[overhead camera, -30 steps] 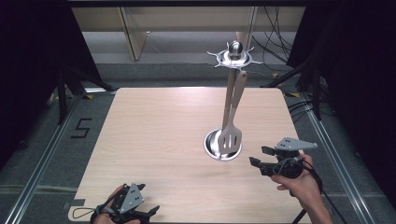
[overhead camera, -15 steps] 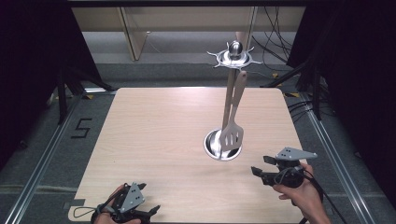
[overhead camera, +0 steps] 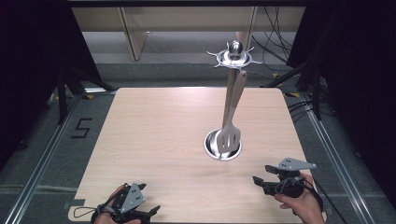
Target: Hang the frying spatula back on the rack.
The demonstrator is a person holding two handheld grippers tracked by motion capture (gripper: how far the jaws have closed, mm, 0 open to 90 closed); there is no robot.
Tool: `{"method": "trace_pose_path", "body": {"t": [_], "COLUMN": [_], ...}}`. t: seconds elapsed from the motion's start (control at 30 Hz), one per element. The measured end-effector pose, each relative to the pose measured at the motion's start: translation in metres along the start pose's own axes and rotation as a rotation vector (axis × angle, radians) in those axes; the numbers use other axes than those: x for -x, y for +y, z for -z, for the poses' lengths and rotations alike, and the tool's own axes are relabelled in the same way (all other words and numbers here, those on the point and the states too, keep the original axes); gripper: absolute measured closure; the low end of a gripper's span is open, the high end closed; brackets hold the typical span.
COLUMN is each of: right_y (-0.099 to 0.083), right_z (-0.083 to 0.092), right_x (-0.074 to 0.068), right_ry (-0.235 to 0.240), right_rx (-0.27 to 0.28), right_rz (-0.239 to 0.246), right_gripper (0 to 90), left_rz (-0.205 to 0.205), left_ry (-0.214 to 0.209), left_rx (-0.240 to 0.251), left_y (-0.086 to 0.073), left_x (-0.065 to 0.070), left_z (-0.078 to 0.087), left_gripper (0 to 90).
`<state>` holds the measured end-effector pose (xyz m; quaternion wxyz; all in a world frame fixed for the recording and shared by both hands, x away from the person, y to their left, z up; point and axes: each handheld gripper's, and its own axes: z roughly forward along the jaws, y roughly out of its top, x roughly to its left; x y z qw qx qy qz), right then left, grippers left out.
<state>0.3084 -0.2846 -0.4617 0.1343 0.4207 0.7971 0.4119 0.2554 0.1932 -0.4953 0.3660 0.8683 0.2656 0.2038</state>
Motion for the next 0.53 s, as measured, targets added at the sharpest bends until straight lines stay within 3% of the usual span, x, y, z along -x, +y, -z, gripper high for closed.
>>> {"method": "trace_pose_path", "body": {"t": [0.03,0.07,0.1,0.17,0.2,0.37,0.47,0.5,0.53], "right_y": [-0.001,-0.002,-0.004,-0.007,-0.008,-0.012,-0.014,-0.014,-0.014], "right_z": [0.001,0.000,-0.001,-0.001,-0.001,-0.001,-0.001,0.000,0.000], "right_x": [0.000,0.002,0.001,0.003,0.001,0.005,0.006,0.004,0.005], "right_ry": [0.000,-0.014,-0.005,-0.009,0.003,-0.004,-0.005,-0.007,-0.006], "right_rx": [-0.010,0.004,-0.004,-0.002,-0.010,-0.020,-0.023,-0.029,-0.025], "right_rz": [-0.006,0.030,0.000,0.025,-0.012,0.011,0.003,-0.025,-0.016], "right_gripper": [32.4,32.4,32.3,32.2,32.2,31.7,31.6,31.6,31.6], "left_rz": [-0.001,-0.001,0.002,0.005,0.005,-0.001,0.003,0.005,0.000], "left_ry": [0.000,0.001,0.002,0.001,0.001,0.000,0.002,0.001,0.003], "left_rx": [0.000,0.001,0.001,0.002,0.002,0.000,0.000,0.000,-0.001], "left_y": [0.000,0.000,0.000,0.000,0.000,0.000,0.000,0.000,0.000], "left_x": [0.000,0.000,0.000,0.000,0.000,0.000,0.000,0.000,0.000], "left_z": [0.000,0.000,0.000,0.000,0.000,0.000,0.000,0.000,0.000], "left_gripper": [15.4,15.4,15.4,15.4,15.4,15.4,15.4,15.4,15.4]}}
